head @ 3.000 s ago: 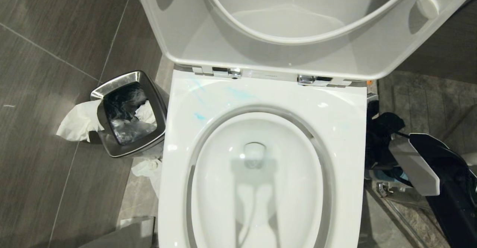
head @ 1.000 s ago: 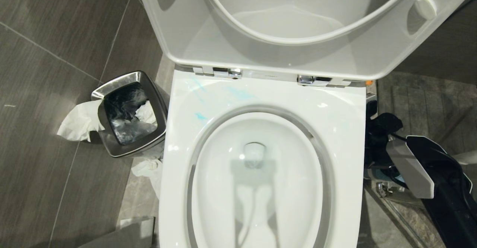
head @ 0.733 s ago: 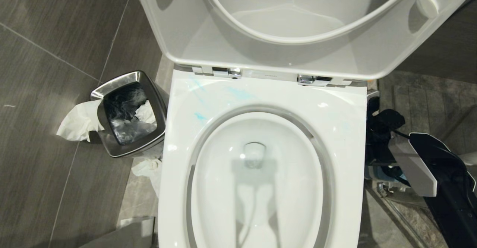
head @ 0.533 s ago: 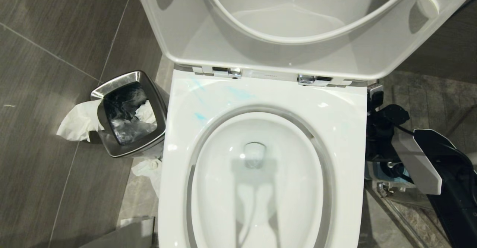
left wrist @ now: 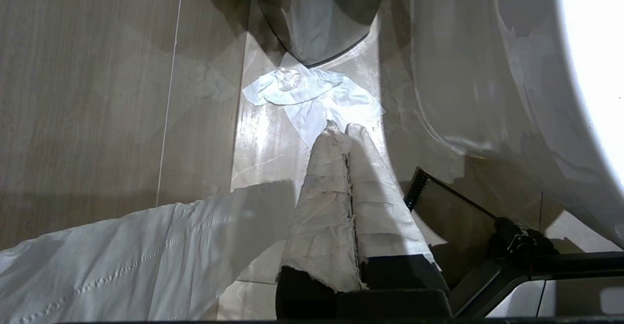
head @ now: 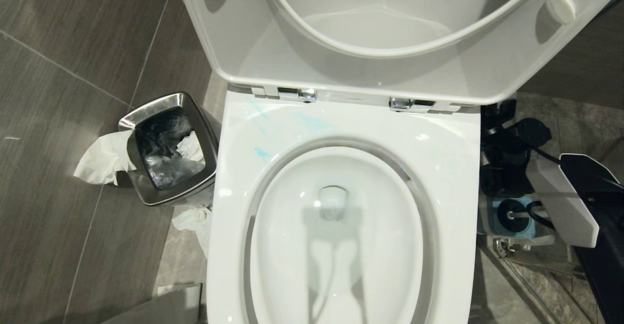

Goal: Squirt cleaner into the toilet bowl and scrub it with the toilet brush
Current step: Pour in the cleaning agent

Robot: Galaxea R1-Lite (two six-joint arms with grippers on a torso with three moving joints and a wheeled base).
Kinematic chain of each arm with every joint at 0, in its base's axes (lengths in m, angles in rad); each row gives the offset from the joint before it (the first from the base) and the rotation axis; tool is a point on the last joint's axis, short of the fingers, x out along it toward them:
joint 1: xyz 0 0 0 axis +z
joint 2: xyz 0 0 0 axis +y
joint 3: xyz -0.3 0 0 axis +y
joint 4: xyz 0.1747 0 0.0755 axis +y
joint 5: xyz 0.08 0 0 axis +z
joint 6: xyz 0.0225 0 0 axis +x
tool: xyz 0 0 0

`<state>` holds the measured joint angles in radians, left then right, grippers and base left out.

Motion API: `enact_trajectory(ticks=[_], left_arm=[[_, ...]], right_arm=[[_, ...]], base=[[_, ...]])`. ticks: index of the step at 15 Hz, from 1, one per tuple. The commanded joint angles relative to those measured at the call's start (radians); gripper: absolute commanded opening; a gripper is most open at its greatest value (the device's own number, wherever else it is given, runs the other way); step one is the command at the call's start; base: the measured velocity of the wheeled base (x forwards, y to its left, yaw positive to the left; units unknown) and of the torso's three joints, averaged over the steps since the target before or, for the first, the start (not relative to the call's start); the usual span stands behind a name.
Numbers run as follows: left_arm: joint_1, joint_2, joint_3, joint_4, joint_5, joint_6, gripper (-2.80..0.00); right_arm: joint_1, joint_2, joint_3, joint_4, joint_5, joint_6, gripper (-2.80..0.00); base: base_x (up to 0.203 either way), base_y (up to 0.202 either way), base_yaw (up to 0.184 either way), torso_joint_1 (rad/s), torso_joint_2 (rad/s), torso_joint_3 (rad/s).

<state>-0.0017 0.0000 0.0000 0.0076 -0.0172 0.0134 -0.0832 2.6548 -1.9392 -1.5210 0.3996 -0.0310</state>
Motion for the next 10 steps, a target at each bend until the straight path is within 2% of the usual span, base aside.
enact_trajectory(ticks=[1,5,10], left_arm=[[0.000,0.002,0.002,0.000,0.000,0.000,-2.80],[0.000,0.002,0.002,0.000,-0.001,0.000,-2.80],[0.000,0.002,0.002,0.000,-0.001,0.000,-2.80]], right_arm=[[0.000,-0.083,0.030,-0.009,0.002,0.000,-2.80],[-0.003,-0.177,0.094,-0.001,0.002,0.000,-2.80],[-0.014,-0.340,0.338,0.026,-0.004,-0.002,-2.80]], base=[[0.000,0.000,0.000,0.000,0.00,0.000],[0.000,0.000,0.000,0.000,0.00,0.000],[0.000,0.000,0.000,0.000,0.00,0.000]])
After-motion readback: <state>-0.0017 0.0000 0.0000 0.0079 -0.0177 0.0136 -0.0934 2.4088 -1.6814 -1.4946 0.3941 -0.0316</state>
